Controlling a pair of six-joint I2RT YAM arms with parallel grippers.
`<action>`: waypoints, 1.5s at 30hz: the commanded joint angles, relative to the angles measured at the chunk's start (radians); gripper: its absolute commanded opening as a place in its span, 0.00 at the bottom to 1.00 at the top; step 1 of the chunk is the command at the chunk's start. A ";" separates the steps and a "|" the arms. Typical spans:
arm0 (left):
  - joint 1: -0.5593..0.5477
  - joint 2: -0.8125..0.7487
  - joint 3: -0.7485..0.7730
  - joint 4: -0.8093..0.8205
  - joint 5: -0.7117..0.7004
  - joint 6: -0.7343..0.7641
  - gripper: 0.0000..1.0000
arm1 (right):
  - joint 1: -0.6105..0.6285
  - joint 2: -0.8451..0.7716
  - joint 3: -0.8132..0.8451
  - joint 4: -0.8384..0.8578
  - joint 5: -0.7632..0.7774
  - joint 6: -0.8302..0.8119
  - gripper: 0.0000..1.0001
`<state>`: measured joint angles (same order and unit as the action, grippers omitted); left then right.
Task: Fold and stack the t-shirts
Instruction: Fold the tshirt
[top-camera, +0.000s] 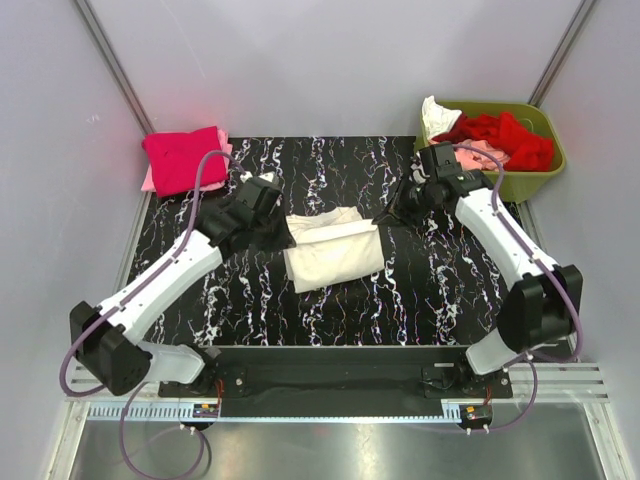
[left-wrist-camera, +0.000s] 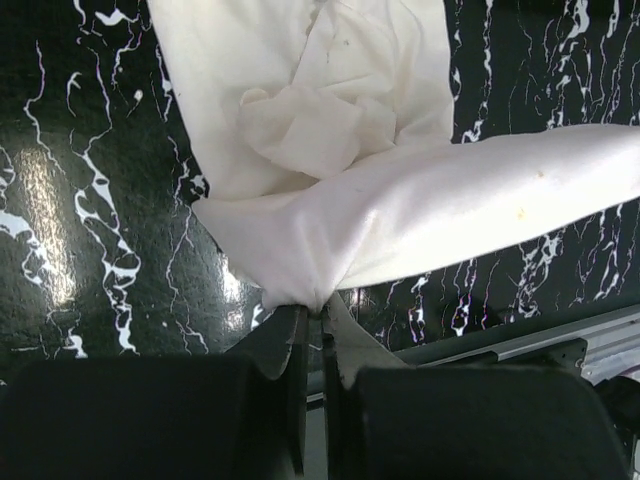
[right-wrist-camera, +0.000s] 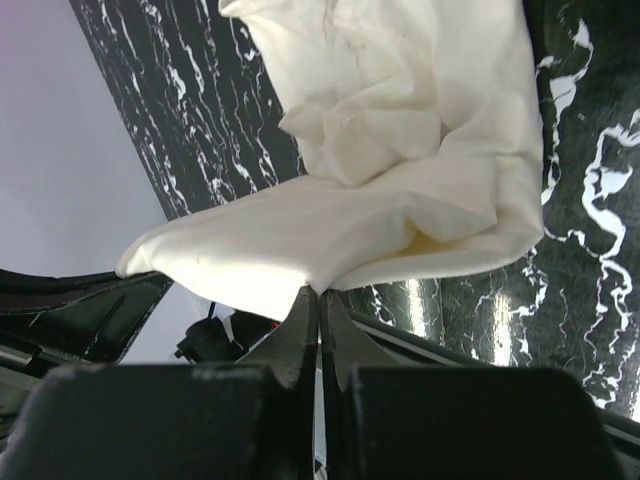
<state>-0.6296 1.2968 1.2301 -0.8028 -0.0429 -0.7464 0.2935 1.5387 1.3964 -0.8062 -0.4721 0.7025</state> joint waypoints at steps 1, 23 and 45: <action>0.047 0.047 0.060 0.040 0.087 0.073 0.07 | -0.027 0.064 0.087 0.019 0.018 -0.029 0.00; 0.375 0.709 0.422 0.048 0.276 0.231 0.01 | -0.060 0.937 0.958 -0.086 -0.115 0.014 0.00; 0.513 0.860 0.473 0.016 0.224 0.298 0.00 | -0.093 0.824 0.552 0.332 -0.143 0.012 0.82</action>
<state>-0.1379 2.1757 1.6772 -0.7280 0.2420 -0.5060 0.2420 2.5458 2.1330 -0.5671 -0.6884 0.7311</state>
